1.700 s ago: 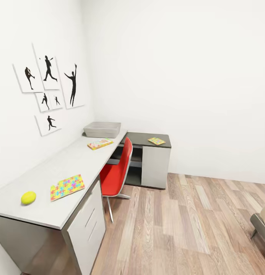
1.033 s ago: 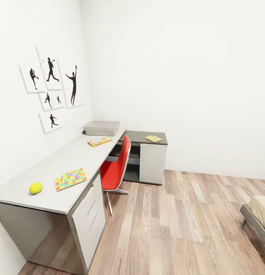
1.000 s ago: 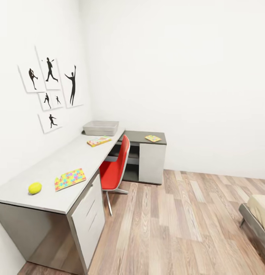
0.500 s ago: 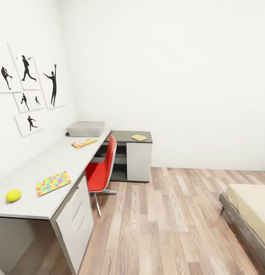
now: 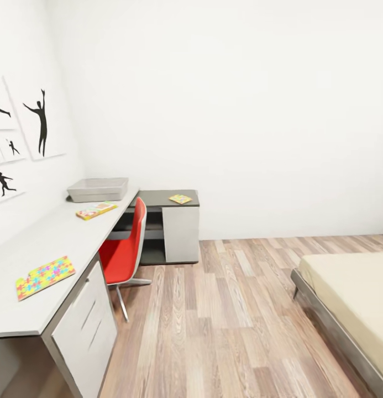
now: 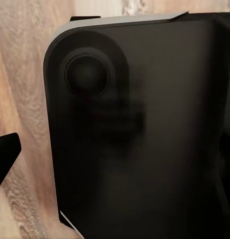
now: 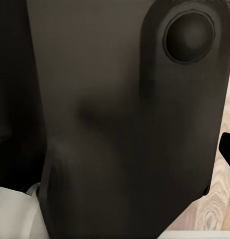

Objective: Put all the toys in the child's room - the three board games (two on the bed and one on the table), the two jigsaw puzzles on the table, and the tennis ball on the table - inside the toy box on the table in the child's room.

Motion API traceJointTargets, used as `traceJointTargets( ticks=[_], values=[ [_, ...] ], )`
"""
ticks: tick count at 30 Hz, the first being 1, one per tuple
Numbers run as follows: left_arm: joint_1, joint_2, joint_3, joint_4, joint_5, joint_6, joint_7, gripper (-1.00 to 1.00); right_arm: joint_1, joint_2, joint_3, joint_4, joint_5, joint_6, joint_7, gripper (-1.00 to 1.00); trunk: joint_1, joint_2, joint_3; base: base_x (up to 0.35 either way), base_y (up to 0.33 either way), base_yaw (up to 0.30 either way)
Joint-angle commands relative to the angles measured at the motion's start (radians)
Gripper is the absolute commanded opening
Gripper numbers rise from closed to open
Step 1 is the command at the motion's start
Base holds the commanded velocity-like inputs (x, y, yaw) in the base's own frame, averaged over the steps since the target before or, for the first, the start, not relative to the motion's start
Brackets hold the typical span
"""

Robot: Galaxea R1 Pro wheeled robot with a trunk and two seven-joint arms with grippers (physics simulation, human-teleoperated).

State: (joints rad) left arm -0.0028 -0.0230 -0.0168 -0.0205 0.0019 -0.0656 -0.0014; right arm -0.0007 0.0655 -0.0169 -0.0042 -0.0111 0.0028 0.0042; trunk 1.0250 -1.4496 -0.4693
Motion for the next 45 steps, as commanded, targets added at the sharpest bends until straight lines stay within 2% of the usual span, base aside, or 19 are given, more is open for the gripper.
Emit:
traceJointTargets(
  ticks=[1,28,45],
  values=[
    [0.000,0.000,-0.002,0.001,0.000,-0.003,0.000,1.00,0.000,0.000,-0.002,0.000,-0.001,0.000,0.000,1.00,0.000,0.000,-0.001,0.000,0.000,-0.259],
    [0.000,0.000,-0.003,0.001,0.000,-0.013,0.000,1.00,0.000,0.000,-0.002,0.000,-0.001,0.000,0.000,1.00,0.000,0.000,-0.001,-0.036,0.000,-0.257],
    [0.000,0.000,-0.002,0.001,0.000,-0.030,0.000,1.00,0.000,0.000,-0.002,0.000,-0.001,-0.001,0.000,1.00,0.000,0.000,-0.001,-0.042,-0.049,-0.052]
  ],
)
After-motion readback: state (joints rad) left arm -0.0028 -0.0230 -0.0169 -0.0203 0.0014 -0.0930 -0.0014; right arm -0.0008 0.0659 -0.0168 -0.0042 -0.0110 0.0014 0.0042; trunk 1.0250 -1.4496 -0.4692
